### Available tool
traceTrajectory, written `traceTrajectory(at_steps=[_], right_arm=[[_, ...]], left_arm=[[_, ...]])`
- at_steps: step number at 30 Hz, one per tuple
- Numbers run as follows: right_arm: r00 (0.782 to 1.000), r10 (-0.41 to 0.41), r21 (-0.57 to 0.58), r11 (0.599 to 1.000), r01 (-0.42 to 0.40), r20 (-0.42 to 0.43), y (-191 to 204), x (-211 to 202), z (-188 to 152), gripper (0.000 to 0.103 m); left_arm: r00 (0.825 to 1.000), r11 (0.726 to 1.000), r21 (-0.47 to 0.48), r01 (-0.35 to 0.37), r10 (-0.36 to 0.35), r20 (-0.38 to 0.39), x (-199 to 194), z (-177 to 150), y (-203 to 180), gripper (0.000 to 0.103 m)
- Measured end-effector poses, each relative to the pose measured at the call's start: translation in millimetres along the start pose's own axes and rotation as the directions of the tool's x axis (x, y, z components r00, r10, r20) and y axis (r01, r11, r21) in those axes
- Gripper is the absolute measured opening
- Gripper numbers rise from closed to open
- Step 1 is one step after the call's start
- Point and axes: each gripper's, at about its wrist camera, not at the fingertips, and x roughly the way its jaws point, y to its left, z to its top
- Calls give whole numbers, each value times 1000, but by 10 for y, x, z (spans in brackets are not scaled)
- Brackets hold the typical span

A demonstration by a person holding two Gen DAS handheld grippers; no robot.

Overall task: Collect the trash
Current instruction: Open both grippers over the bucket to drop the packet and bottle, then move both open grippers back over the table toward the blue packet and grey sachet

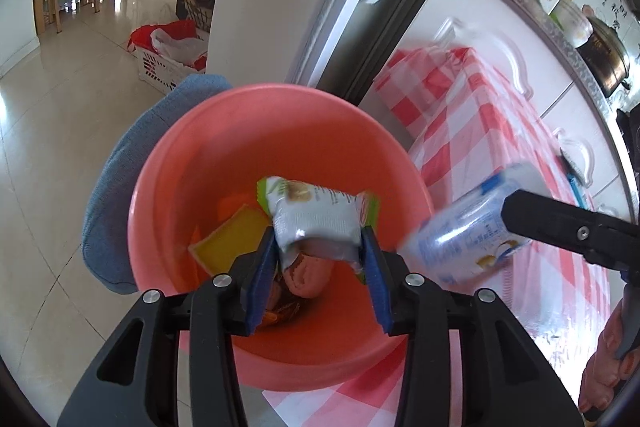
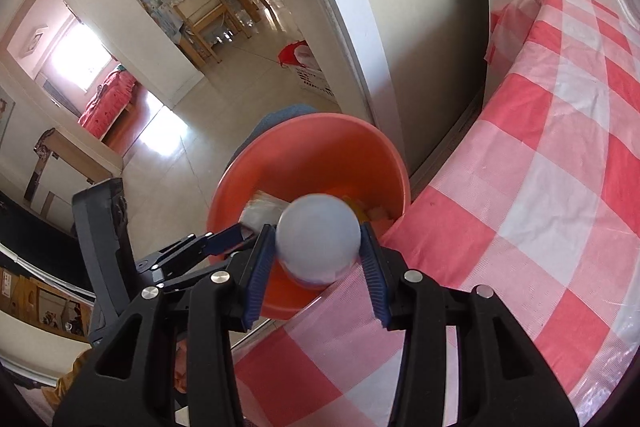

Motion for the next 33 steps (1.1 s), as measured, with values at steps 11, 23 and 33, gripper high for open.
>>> traceTrajectory(at_steps=[11, 23, 33], right_arm=[[995, -15, 53, 999, 10, 100, -207, -341, -119, 83], [966, -77, 205, 978, 26, 247, -763, -1078, -456, 89], [926, -169, 292, 954, 68, 338, -1072, -1573, -763, 93]], left_arm=[[999, 997, -59, -42, 43, 4, -126, -22, 124, 82], [999, 993, -112, -32, 30, -24, -354, 98, -24, 89], [999, 1000, 15, -20, 21, -45, -390, 124, -638, 93]])
